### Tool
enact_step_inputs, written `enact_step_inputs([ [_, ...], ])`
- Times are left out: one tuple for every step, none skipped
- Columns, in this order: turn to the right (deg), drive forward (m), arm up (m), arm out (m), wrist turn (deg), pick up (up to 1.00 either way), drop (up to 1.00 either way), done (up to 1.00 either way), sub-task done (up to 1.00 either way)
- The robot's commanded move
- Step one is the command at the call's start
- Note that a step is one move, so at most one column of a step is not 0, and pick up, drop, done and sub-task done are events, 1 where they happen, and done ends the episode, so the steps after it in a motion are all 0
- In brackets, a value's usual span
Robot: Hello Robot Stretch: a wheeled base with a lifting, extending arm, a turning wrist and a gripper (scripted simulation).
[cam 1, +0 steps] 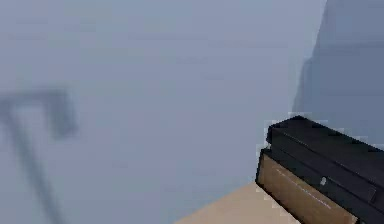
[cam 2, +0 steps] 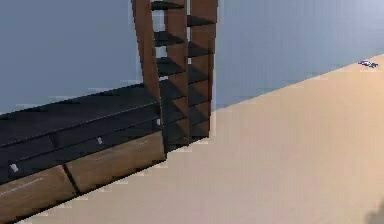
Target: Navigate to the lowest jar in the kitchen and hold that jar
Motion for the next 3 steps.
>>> enact_step_inputs([
  [45.0, 0.00, 0.00, 0.00, 0.0, 0.00, 0.00, 0.00, 0.00],
  [45.0, 0.00, 0.00, 0.00, 0.0, 0.00, 0.00, 0.00, 0.00],
  [36.0, 0.00, 0.00, 0.00, 0.0, 0.00, 0.00, 0.00, 0.00],
])
